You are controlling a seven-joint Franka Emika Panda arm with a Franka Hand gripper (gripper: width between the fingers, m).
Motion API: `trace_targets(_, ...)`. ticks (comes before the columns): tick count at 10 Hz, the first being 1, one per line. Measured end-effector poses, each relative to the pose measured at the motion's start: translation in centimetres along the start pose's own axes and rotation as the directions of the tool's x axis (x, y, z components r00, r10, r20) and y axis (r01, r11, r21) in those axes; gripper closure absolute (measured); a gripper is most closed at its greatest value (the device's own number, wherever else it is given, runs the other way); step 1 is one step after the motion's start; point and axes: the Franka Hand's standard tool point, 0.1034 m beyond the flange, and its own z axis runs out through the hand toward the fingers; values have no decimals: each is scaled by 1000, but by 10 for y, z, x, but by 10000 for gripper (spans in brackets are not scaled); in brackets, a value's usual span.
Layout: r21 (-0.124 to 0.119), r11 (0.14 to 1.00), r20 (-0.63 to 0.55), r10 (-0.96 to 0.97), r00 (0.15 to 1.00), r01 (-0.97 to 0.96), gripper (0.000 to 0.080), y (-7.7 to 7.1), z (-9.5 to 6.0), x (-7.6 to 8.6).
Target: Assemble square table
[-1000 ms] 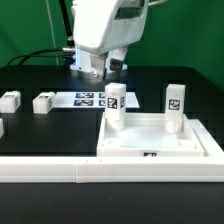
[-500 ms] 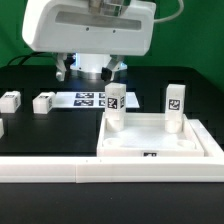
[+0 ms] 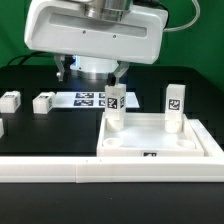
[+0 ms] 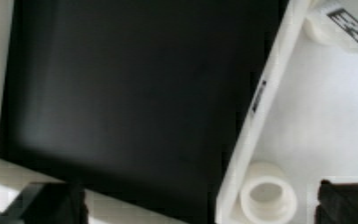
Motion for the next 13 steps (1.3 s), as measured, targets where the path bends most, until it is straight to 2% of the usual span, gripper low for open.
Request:
trace_targets(2,55,998,21,1,1000,-2,150,37,15,-28)
trace_targets(3,72,997,33,6,999,-9,150,53,24,-40)
trace_targets(4,78,997,51,18,999,-21,150,66,34,-53)
trace_targets(5,76,996,60,38,998,-42,150,77,38,-60)
trace_targets(6,72,997,50,34,998,-37,150,75,35,-55)
trace_targets(7,62,998,7,-1,1000,1,150,60,27,-39)
trace_targets(10,68,998,15,3,1000,-4,150,62,31,-43)
trace_targets(11,73,996,24,41,999,-43,150,67,37,-53)
trace_targets(13,86,992,63,92,994,-97,150,59,55,-85)
